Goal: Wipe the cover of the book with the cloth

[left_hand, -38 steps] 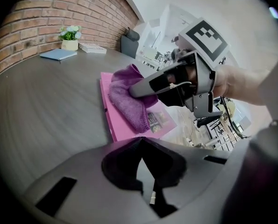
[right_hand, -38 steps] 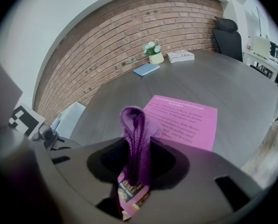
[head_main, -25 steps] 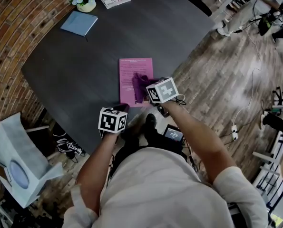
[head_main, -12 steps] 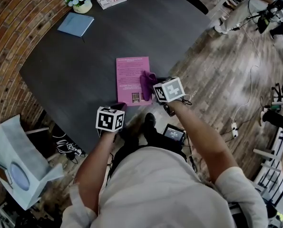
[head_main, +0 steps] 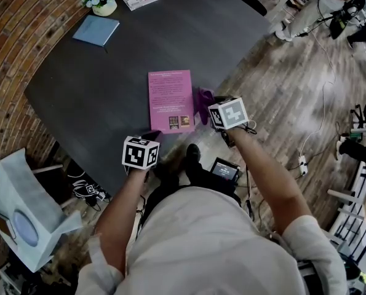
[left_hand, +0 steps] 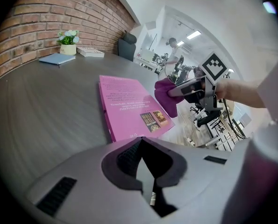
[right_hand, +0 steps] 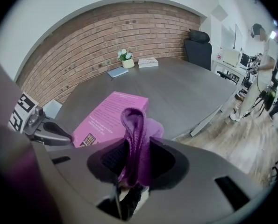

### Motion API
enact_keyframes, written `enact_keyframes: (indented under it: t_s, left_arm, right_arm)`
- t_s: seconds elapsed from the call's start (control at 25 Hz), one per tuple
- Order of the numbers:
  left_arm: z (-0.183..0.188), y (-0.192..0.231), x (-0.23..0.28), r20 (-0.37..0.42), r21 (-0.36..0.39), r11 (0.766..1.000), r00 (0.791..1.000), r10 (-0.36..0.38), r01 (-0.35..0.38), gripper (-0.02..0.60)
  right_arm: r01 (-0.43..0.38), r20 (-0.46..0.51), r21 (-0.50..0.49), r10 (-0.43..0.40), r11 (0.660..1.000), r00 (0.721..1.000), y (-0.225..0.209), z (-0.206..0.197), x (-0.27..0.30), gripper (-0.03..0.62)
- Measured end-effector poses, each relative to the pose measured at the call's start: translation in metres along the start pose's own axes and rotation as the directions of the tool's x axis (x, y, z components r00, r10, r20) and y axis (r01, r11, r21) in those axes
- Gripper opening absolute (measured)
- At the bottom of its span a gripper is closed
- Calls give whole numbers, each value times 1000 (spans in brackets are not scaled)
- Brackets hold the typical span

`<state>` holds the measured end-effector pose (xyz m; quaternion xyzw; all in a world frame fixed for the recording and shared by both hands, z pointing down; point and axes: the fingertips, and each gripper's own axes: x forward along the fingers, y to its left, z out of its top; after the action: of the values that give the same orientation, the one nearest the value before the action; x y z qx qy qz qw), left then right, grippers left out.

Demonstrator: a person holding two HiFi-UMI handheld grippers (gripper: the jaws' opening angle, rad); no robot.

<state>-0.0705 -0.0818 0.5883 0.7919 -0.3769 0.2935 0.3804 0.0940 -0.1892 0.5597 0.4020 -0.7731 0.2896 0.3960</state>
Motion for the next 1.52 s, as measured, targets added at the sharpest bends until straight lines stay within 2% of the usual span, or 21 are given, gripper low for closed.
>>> enact_keyframes:
  t_s: [0.24, 0.52, 0.76, 1.08, 1.24, 1.52]
  left_arm:
    - [1, -3, -9, 33, 0, 1000, 999, -11, 11, 8]
    - [-8, -4, -22, 52, -18, 1000, 999, -13, 14, 8]
    - [-18, -2, -33, 66, -34, 999, 998, -18, 20, 8]
    - [-34, 2, -47, 74, -59, 998, 997, -23, 27, 8]
    - [-38, 6, -53, 78, -71, 997, 997, -20, 26, 8]
    - [-37, 8, -57, 91, -82, 996, 995, -36, 43, 8]
  right_arm:
    - [-43, 52, 0, 43, 999, 998, 15, 12, -12, 127]
    - [-134, 80, -19, 135, 991, 988, 66, 22, -17, 127]
    - [-252, 68, -17, 253, 967, 965, 126, 25, -6, 127]
    - [-370, 36, -13, 371, 929, 928, 194, 25, 12, 129]
    - [-372, 6, -16, 372, 928, 928, 206, 20, 25, 129]
    - [-328, -23, 18, 328, 945, 944, 186, 4, 31, 129]
